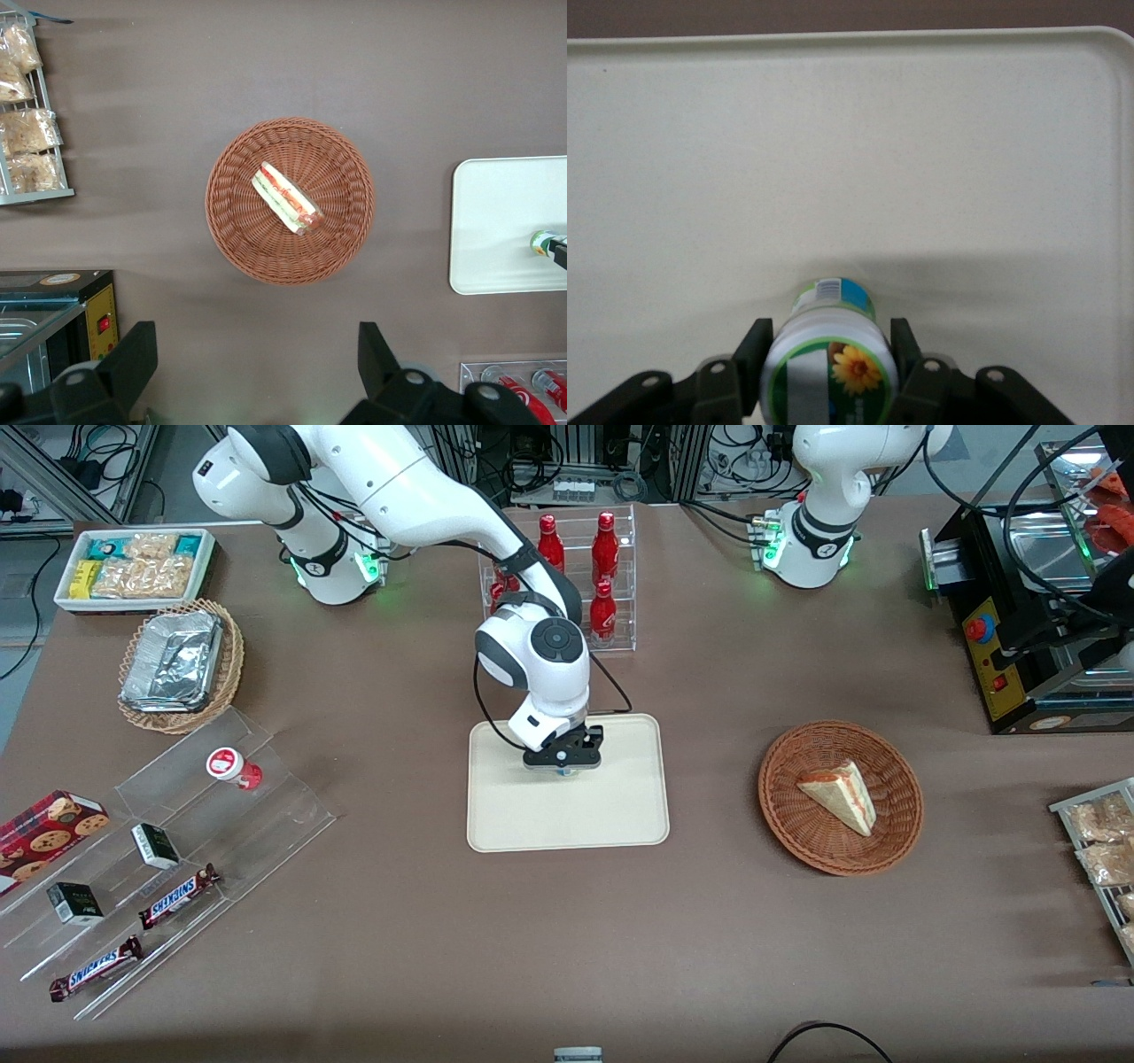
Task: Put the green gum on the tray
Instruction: 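Lower the gum bottle onto the tray with the right gripper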
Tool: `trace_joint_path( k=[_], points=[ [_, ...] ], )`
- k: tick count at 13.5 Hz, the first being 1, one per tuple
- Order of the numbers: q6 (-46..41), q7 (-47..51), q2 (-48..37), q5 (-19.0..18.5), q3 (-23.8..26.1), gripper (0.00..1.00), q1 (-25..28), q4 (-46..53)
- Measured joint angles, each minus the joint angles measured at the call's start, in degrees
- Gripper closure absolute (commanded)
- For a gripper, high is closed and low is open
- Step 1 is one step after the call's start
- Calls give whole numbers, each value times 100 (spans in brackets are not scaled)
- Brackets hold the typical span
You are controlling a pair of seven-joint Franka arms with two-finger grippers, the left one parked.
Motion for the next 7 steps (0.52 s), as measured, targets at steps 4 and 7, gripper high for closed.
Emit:
trace_joint_path(
  k=[4, 7],
  points=[
    [1, -1, -2, 0, -44, 2, -5, 67],
    [1, -1, -22, 0, -79, 2, -22, 138]
  ],
)
